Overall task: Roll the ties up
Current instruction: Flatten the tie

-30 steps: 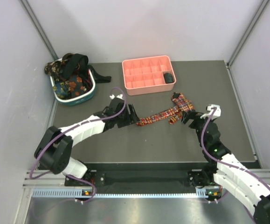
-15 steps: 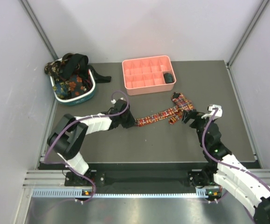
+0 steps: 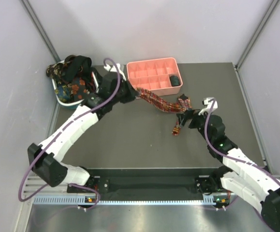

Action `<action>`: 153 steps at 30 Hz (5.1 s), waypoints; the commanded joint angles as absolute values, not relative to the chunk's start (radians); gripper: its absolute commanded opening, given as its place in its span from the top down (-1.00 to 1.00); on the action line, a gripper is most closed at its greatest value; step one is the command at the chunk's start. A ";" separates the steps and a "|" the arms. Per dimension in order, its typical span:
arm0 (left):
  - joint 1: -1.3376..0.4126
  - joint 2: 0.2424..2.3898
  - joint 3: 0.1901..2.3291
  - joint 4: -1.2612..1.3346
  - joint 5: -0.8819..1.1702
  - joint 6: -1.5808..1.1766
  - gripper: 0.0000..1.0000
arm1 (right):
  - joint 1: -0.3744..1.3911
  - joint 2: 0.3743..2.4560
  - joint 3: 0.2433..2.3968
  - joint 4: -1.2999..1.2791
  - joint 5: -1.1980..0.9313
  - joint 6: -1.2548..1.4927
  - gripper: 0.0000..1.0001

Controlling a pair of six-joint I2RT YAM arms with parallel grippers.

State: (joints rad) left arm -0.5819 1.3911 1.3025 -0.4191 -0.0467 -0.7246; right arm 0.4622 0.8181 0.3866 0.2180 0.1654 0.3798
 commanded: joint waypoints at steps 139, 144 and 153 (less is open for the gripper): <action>-0.578 1.164 2.111 -0.732 0.009 -0.716 1.00 | 0.991 1.809 0.551 1.149 0.647 1.863 -0.34; -0.578 1.147 2.085 -0.727 0.009 -0.710 1.00 | 0.910 1.752 0.531 1.106 0.604 1.735 -0.15; -0.578 1.143 2.060 -0.715 0.009 -0.715 1.00 | 0.833 1.649 0.505 1.100 0.588 1.586 0.69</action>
State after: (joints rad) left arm -0.5819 1.1500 2.0617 -0.7631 0.0120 -0.7296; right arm 0.8604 1.7073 0.5156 1.0359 0.5831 1.6684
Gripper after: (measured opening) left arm 0.032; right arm 0.165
